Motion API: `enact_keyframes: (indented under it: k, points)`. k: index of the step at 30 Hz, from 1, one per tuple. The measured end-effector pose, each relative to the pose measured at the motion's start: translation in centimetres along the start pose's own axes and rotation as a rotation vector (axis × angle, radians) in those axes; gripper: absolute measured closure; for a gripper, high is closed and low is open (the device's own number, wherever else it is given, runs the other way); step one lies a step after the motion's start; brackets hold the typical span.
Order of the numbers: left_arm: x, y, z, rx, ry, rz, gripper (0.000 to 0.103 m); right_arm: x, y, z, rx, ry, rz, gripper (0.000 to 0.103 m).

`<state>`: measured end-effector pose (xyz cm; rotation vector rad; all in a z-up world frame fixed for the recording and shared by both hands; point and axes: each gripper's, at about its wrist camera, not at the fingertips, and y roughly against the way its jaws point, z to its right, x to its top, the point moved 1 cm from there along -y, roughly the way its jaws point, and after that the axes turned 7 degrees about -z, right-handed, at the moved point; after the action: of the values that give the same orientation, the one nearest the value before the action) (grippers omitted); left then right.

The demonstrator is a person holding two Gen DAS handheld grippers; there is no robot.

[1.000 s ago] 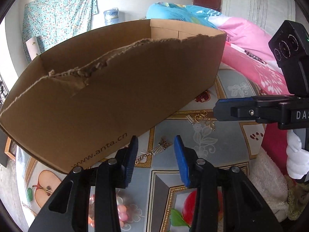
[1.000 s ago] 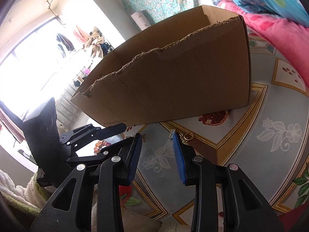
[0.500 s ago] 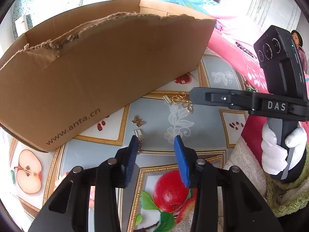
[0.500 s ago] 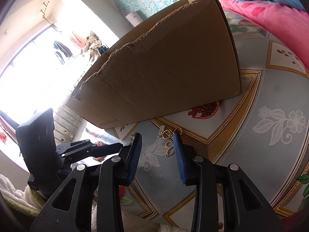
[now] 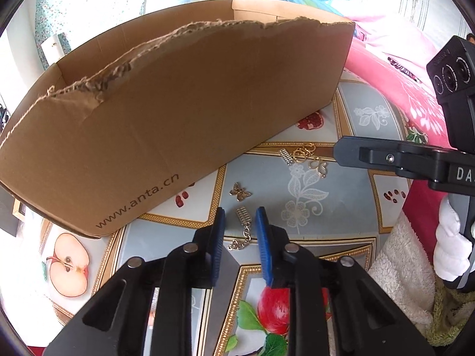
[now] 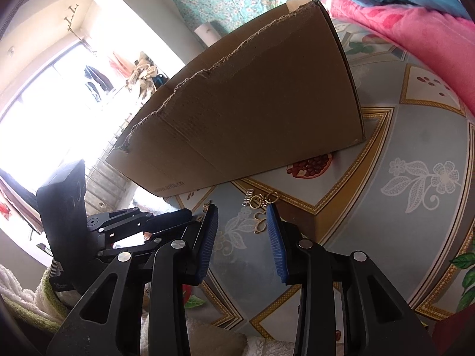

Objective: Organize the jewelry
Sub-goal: 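Close the left gripper on a small gold charm, then lift the gold charm with the left gripper while the right gripper closes on another charm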

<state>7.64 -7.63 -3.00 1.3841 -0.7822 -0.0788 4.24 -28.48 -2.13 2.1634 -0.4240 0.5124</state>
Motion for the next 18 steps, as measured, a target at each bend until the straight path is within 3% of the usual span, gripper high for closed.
enact_keyframes:
  k: [8,12,18]
  points:
    - [0.4,-0.2,1.2,0.046,-0.023,0.040,0.096,-0.3,0.0,-0.7,-0.025,0.036,-0.007,0.069]
    - [0.1,0.3,1.0,0.031,0.011,0.070,0.102,-0.1,0.2,-1.3,-0.033,0.050,0.006,0.069]
    - [0.2,1.8,0.8,0.016,0.001,0.128,0.102,-0.1,-0.4,-1.8,-0.034,0.069,-0.007,0.069]
